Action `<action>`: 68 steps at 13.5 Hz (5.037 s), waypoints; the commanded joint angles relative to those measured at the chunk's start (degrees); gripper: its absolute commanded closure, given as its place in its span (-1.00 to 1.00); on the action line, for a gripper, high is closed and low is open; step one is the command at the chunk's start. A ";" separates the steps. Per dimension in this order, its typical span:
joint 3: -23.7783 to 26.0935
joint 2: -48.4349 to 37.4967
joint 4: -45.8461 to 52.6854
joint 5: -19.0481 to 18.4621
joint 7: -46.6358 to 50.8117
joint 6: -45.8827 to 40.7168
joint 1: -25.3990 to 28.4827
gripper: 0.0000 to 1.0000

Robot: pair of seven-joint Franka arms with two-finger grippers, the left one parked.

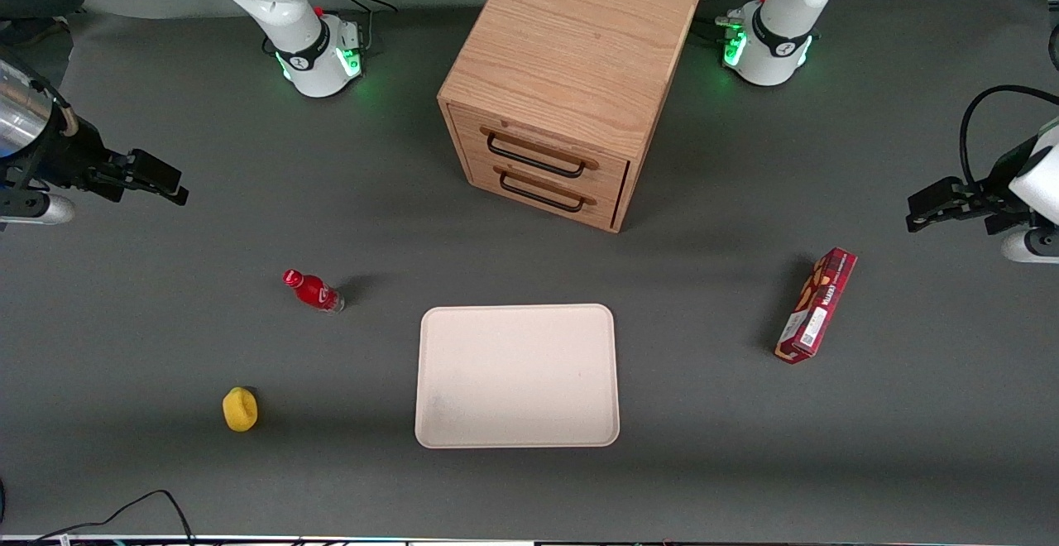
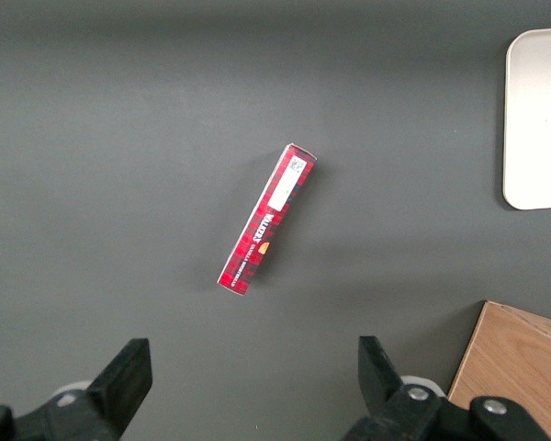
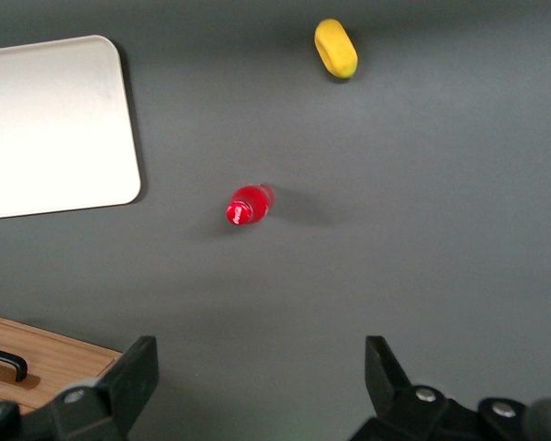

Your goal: Open upper drawer

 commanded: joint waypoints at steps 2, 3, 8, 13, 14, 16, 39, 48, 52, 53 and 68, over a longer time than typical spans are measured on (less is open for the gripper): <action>0.28 -0.29 1.13 -0.74 -0.35 -1.65 -0.21 -1.00; 0.89 -0.11 1.48 -0.65 -0.35 -1.30 0.15 -1.00; 10.00 6.90 6.75 6.18 -0.35 0.10 3.23 -1.00; 26.89 16.22 7.90 8.40 -1.13 8.16 4.18 -1.00; 27.78 18.06 7.81 8.31 -3.14 10.63 5.67 -1.00; 27.79 20.97 7.99 6.83 -8.23 12.75 9.71 -1.00; 28.06 34.43 4.03 -12.59 -30.05 26.03 19.57 -1.00; 21.12 33.82 6.66 -13.49 -30.85 28.49 18.61 -1.00; 17.78 33.38 6.76 -13.49 -30.85 32.97 18.52 -1.00; 16.81 33.46 7.19 -13.57 -30.85 34.02 18.52 -1.00; 10.74 34.52 11.23 -8.40 -35.07 40.35 18.52 -1.00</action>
